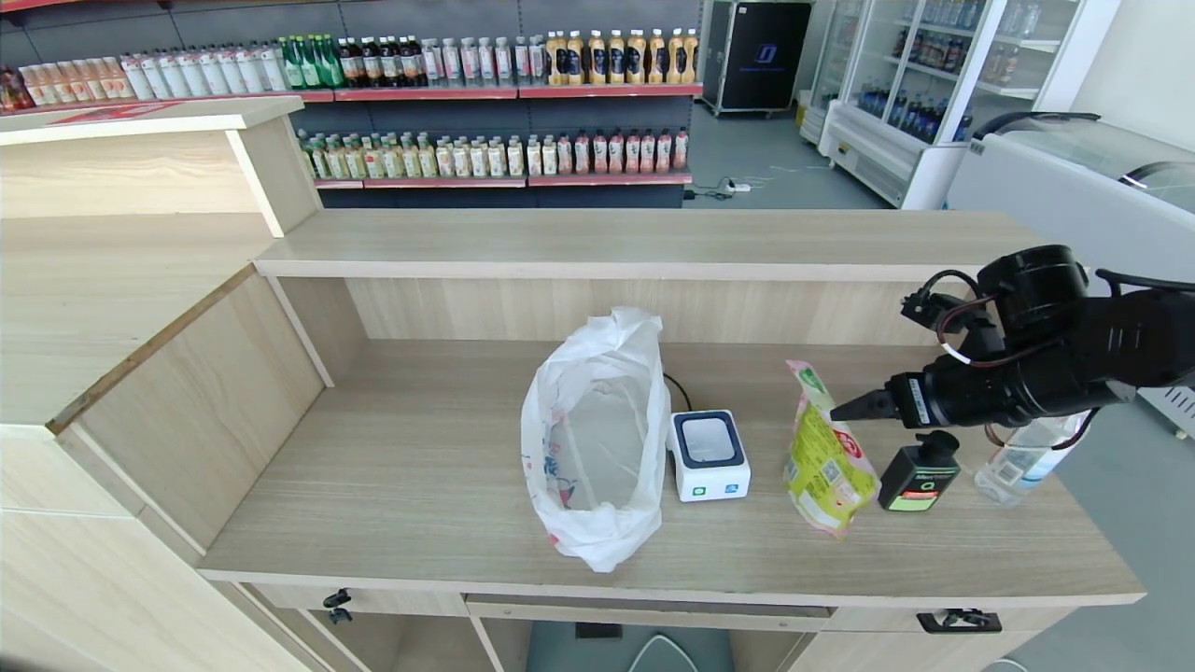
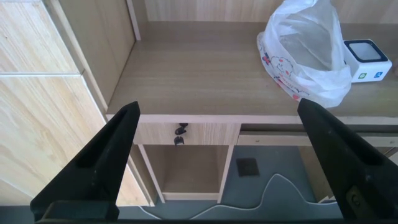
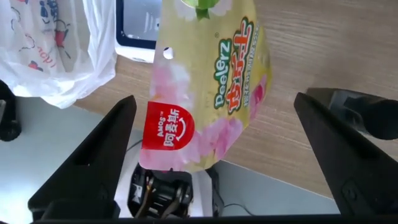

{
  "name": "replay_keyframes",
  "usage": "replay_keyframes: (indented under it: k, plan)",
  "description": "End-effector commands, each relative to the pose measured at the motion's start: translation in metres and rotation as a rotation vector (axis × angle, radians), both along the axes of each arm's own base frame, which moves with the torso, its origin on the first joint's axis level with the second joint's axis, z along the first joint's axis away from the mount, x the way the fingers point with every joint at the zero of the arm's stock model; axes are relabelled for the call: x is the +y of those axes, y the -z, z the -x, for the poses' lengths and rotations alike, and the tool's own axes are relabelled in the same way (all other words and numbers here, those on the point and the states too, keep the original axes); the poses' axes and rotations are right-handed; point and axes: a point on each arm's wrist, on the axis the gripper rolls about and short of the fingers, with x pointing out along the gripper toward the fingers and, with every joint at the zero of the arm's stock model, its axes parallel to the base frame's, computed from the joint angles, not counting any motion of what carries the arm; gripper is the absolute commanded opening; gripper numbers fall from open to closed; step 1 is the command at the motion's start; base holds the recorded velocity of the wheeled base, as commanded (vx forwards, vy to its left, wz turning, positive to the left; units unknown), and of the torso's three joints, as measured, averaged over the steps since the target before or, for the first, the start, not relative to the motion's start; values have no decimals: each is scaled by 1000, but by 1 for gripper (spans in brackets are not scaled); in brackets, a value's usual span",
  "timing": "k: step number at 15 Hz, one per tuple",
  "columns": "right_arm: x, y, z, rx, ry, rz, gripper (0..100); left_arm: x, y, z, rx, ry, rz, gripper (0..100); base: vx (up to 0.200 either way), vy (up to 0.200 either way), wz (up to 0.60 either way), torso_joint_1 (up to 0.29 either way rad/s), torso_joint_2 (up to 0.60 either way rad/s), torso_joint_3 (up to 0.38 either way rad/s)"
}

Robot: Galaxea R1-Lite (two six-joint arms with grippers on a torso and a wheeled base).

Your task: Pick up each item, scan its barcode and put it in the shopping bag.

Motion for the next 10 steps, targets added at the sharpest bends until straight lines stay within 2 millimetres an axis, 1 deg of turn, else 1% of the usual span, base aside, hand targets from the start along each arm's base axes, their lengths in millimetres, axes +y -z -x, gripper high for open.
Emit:
replay_keyframes:
  k: [1,6,7,9,10]
  plan:
    - [2,11,-7,28,-20,-7,100,0,0,0,1,1,0,100,0,0,0,0,0,0]
    - [10,25,-17,60,-80,-52,100,0,0,0,1,1,0,100,0,0,0,0,0,0]
    - [13,31,-23,55,-87,-54,100,0,0,0,1,1,0,100,0,0,0,0,0,0]
    - [15,37,-29,46,-92,-53,100,0,0,0,1,1,0,100,0,0,0,0,0,0]
    - [16,44,-34,51,-95,-54,100,0,0,0,1,1,0,100,0,0,0,0,0,0]
